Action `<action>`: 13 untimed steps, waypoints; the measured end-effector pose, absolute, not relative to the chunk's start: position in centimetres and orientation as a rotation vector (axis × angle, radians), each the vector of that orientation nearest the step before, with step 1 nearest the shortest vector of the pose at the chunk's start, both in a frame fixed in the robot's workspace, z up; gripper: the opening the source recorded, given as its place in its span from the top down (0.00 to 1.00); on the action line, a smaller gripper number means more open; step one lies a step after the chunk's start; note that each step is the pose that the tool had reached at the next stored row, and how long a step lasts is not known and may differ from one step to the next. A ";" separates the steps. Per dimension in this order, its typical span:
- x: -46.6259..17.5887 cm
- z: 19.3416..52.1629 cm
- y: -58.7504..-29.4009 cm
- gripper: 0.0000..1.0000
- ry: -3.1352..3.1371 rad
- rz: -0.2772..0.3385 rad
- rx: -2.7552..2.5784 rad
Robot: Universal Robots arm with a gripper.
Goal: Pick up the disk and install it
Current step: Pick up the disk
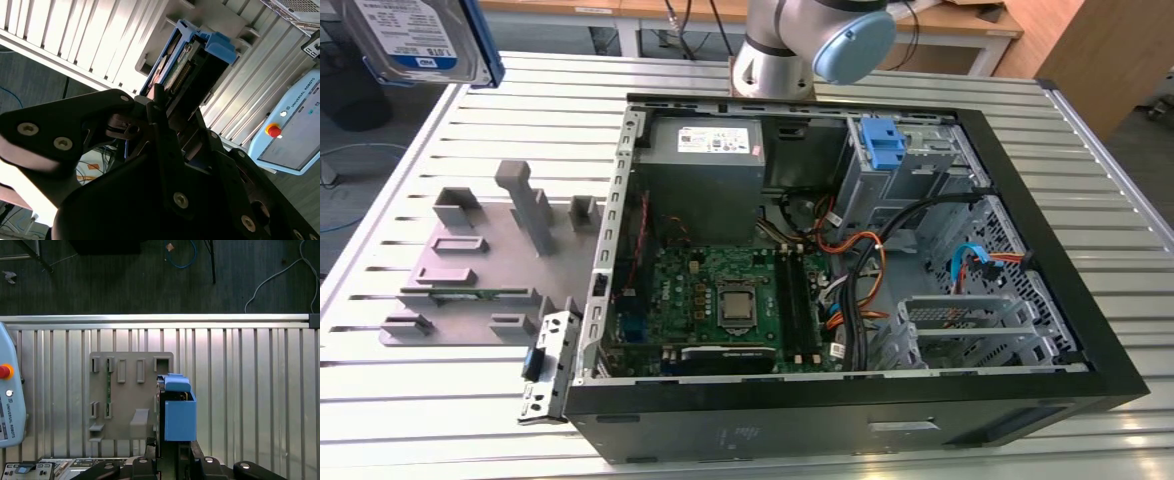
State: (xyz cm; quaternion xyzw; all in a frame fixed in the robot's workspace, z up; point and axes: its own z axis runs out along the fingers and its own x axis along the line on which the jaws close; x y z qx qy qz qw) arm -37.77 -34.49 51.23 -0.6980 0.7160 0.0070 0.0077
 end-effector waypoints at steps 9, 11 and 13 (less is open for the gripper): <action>-37.7 51.2 -34.5 0.65 2.238 0.022 -2.182; -37.6 51.2 -34.5 0.65 2.238 0.022 -2.182; -37.3 51.2 -34.5 0.65 2.238 0.022 -2.182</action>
